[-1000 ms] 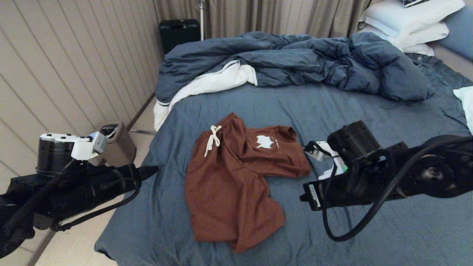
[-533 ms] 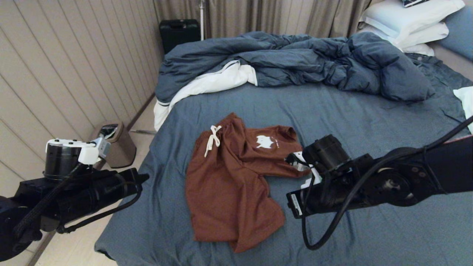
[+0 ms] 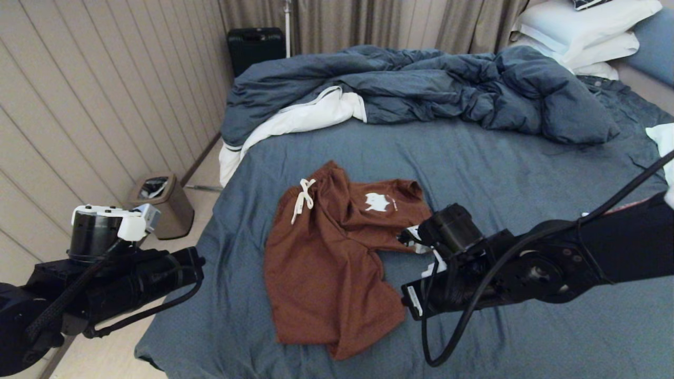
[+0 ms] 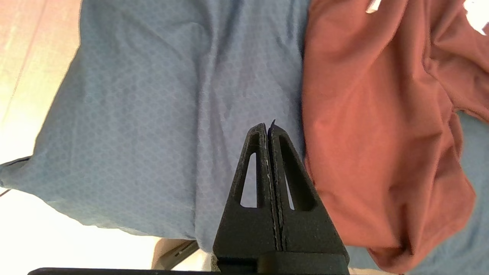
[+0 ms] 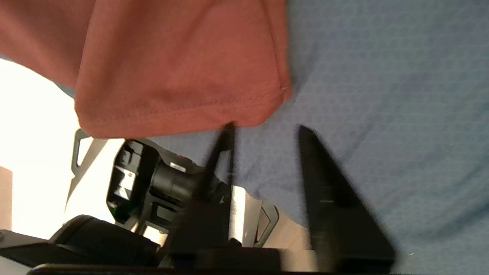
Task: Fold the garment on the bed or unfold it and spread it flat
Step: Unford the brown shorts
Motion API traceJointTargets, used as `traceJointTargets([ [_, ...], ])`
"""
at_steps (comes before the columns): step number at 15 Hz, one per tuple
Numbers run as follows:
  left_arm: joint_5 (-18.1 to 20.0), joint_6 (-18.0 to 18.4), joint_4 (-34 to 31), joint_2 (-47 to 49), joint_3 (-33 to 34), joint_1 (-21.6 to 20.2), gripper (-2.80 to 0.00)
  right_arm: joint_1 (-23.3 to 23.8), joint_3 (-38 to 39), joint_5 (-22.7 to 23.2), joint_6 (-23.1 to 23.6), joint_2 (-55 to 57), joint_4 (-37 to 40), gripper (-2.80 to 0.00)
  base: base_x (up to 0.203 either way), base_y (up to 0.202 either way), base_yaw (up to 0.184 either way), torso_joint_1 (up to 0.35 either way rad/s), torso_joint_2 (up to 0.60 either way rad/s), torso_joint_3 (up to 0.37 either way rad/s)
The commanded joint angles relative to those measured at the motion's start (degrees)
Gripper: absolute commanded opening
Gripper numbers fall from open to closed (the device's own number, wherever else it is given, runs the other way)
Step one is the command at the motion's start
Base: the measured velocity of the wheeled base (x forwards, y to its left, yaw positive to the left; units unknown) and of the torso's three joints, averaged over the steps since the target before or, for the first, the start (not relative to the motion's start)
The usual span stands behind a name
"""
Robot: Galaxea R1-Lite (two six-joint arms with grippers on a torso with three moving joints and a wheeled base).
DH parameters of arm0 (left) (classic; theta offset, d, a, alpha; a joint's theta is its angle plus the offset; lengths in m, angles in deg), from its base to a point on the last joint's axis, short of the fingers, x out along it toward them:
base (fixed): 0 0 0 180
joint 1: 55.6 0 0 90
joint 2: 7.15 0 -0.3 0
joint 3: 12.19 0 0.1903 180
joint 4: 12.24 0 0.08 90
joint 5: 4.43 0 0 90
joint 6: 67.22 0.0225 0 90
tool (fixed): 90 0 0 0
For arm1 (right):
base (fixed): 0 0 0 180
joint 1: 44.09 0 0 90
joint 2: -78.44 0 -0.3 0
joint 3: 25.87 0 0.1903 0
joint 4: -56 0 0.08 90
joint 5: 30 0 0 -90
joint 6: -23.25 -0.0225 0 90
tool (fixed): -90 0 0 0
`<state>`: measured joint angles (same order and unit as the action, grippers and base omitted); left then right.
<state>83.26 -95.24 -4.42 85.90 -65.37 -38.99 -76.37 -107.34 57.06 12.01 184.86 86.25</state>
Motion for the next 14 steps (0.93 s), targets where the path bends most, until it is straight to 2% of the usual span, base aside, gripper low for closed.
traceJointTargets([
  [1,0.0,-0.2,0.2,0.0,0.2,0.1,-2.80,-0.9,0.3,-0.3,0.0,0.8,0.0,0.00,0.000,0.000,0.000,0.000,0.00,0.000],
  [5,-0.1,-0.2,0.2,0.5,0.3,0.0,-2.80,-0.9,-0.1,-0.8,-0.1,5.0,-1.8,0.00,0.000,0.000,0.000,0.000,0.00,0.000],
  [7,-0.1,-0.2,1.0,1.3,0.4,0.1,-2.80,-1.5,0.3,-2.7,0.0,7.2,-4.3,0.00,0.000,0.000,0.000,0.000,0.00,0.000],
  [14,-0.4,0.0,4.4,2.2,1.5,0.2,-2.80,-3.4,-1.8,-2.9,-0.1,11.4,-4.9,0.00,0.000,0.000,0.000,0.000,0.00,0.000],
])
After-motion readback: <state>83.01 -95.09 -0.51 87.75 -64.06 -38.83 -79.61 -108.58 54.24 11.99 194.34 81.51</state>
